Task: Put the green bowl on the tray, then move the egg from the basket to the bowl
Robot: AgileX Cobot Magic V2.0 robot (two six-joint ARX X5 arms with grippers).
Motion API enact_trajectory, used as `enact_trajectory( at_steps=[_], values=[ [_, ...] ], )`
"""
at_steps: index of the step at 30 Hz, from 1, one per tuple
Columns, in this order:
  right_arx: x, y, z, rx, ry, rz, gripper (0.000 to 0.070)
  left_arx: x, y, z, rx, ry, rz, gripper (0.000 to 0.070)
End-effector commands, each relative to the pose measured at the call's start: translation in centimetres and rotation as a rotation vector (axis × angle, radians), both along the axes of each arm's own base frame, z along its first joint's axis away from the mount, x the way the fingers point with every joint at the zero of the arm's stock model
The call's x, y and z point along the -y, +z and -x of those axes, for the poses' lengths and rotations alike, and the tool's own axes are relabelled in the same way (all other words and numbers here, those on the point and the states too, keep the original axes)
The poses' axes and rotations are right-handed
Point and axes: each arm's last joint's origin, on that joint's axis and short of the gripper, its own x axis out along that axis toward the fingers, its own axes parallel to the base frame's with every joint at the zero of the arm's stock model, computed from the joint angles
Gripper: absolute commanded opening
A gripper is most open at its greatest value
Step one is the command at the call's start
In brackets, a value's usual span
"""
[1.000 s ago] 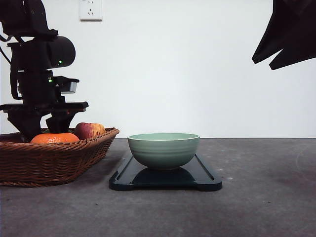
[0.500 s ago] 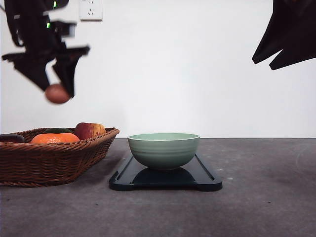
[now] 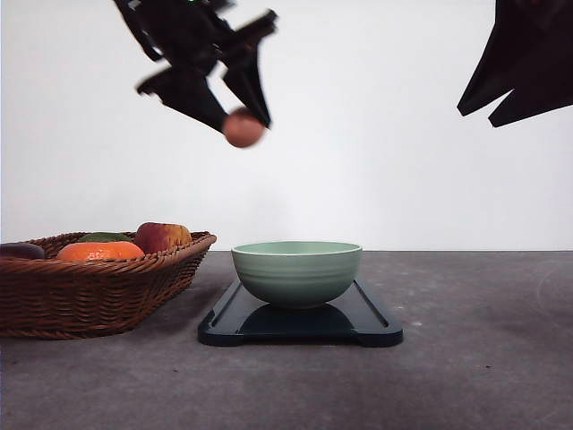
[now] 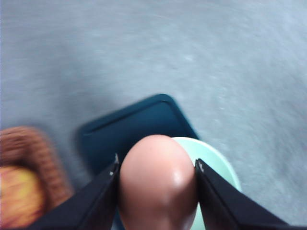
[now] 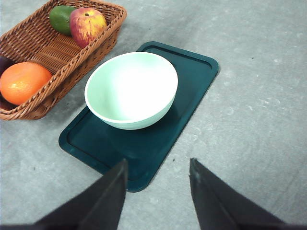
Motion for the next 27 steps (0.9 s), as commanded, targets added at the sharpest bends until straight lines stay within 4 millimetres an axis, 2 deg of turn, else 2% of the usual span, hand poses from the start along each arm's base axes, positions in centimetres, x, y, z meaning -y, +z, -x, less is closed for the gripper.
enact_trajectory(
  at_steps=[1,6,12,27],
  values=[
    [-0.2,0.1,-0.1,-0.002,0.0,-0.008,0.0245,1.3,-1.0,-0.7,-0.015,-0.017,0.001,0.021],
    [-0.2,0.1,-0.1,-0.001,0.0,-0.008,0.0245,3.3,-3.9,-1.3,-0.056,-0.051,-0.025,0.021],
    [-0.2,0.1,-0.1,-0.002,0.001,-0.008,0.0245,4.9,-6.9,-1.9,-0.102,-0.073,-0.055,0.021],
    [-0.2,0.1,-0.1,-0.002,0.0,-0.008,0.0245,6.4,-11.4,-2.5,-0.183,-0.094,-0.11,0.0211]
  ],
)
